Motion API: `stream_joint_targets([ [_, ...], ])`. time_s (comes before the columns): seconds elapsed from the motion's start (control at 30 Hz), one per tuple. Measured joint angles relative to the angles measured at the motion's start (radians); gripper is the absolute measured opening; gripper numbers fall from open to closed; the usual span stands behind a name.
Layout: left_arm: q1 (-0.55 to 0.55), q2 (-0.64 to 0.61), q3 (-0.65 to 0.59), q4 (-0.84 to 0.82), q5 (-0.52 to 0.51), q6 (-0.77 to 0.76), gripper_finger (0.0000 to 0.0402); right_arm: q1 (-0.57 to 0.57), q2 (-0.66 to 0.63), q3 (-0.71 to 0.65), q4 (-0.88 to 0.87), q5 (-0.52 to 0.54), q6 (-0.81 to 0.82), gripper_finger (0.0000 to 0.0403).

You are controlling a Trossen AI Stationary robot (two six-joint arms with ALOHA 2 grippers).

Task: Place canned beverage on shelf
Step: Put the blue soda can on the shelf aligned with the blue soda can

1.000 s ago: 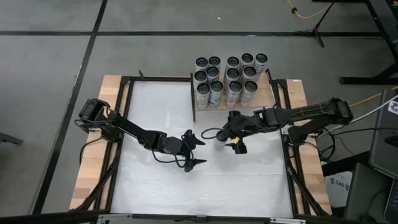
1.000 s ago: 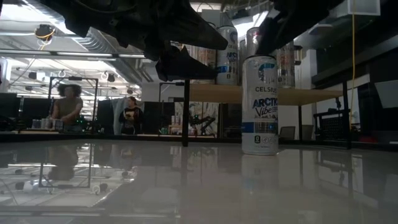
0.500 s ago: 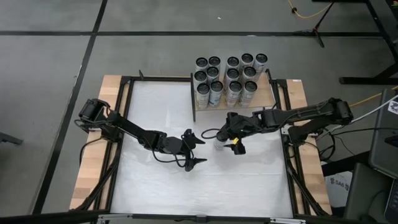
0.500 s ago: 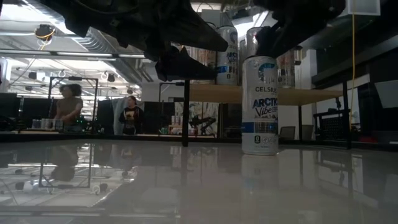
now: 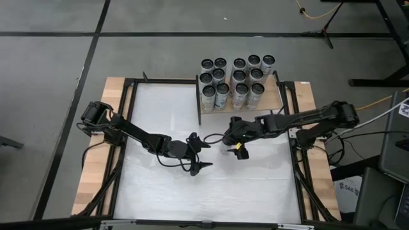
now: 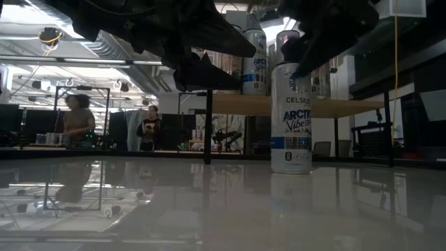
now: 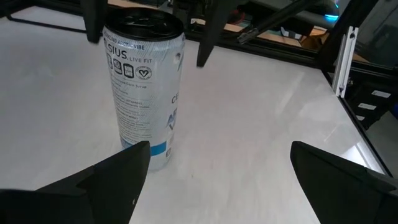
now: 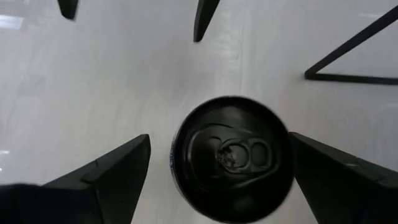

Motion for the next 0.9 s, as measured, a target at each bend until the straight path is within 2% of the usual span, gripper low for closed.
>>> stream_joint_targets([
  [0.17, 0.0, 0.0, 0.0, 0.0, 0.0, -0.001, 0.0382, 0.0, 0.035, 0.0, -0.001, 0.0, 0.0, 0.0363],
  [0.9, 0.0, 0.0, 0.0, 0.0, 0.0, 0.0, 0.0382, 0.0, 0.036, 0.0, 0.0, 0.0, 0.004, 0.0363],
])
